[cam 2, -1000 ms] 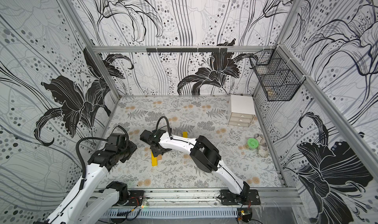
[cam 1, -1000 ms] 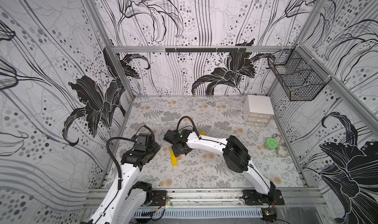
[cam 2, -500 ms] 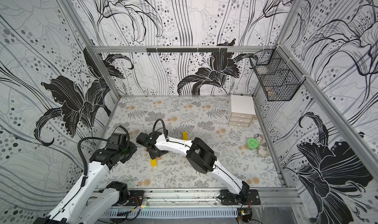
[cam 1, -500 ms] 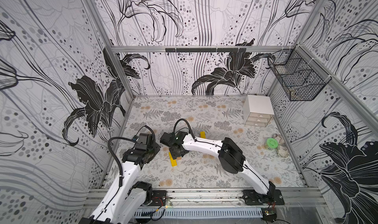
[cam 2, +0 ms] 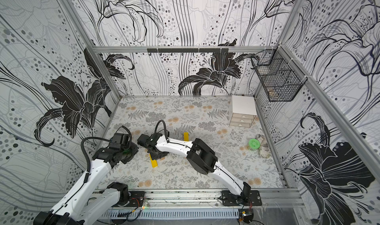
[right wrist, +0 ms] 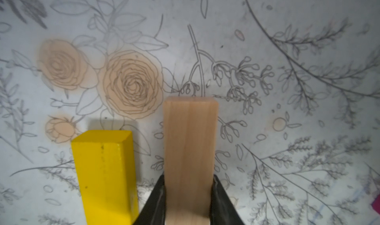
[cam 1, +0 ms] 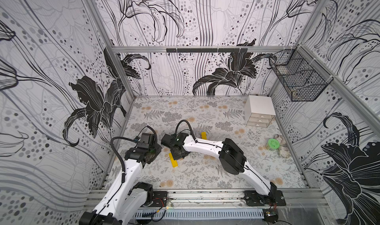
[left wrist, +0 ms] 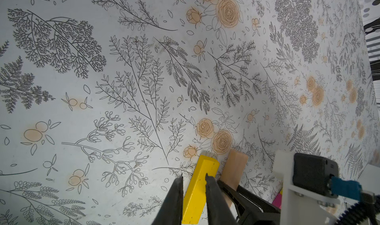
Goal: Assemble the letter h with building blocks
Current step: Pick up the building block from the center of the board.
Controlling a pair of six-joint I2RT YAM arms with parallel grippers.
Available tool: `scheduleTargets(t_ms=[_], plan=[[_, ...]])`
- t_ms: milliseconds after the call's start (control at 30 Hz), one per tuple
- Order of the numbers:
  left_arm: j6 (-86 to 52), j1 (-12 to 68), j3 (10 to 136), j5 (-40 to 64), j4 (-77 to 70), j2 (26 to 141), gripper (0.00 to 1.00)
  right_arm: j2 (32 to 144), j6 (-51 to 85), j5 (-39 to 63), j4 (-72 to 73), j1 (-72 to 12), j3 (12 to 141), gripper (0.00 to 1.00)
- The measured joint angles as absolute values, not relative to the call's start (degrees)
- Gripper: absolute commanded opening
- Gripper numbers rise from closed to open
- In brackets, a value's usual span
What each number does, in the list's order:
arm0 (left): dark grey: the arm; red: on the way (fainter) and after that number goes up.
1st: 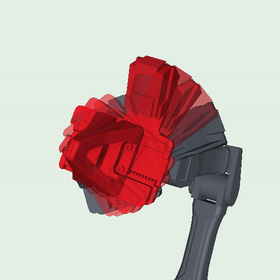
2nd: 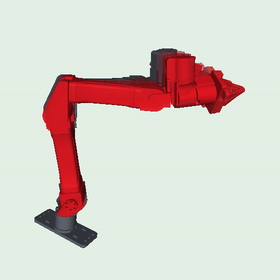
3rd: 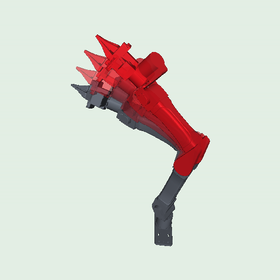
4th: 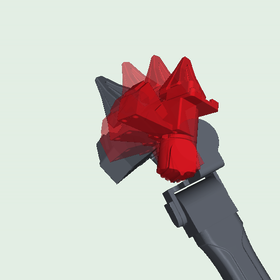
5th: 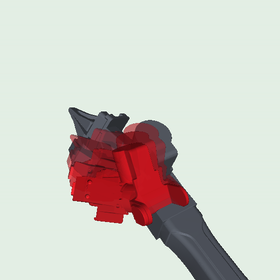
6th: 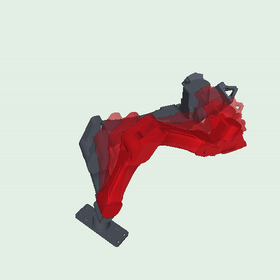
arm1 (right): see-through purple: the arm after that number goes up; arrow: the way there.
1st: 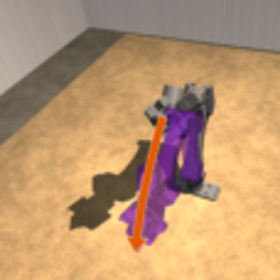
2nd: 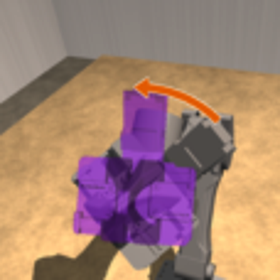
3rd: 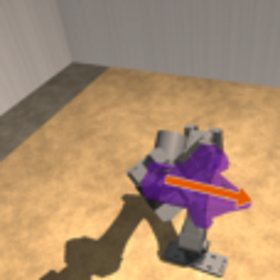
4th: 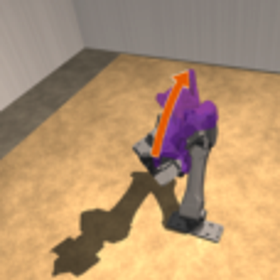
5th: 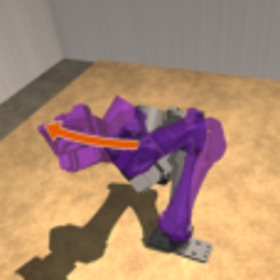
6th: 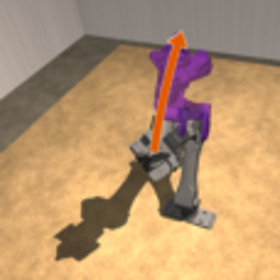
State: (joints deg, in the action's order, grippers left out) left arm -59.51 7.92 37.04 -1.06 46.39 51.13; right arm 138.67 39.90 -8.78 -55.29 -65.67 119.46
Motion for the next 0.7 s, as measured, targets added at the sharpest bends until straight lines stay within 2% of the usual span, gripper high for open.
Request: scheduleTargets(t_ms=[200, 500, 700], plan=[[-58.33, 7.86, 39.16, -0.95, 46.92, 53.52, 0.25, 132.00, 43.66, -11.29, -56.25, -65.67, 111.96, 0.09], [-55.31, 7.86, 40.21, 2.52, 44.10, 59.07, 0.23, 108.84, 53.15, -12.91, -55.00, -65.67, 88.03, 0.08], [-53.82, 7.86, 40.21, 4.82, 41.63, 61.47, 0.22, 105.67, 56.16, -12.88, -54.02, -65.73, 78.94, 0.09]])
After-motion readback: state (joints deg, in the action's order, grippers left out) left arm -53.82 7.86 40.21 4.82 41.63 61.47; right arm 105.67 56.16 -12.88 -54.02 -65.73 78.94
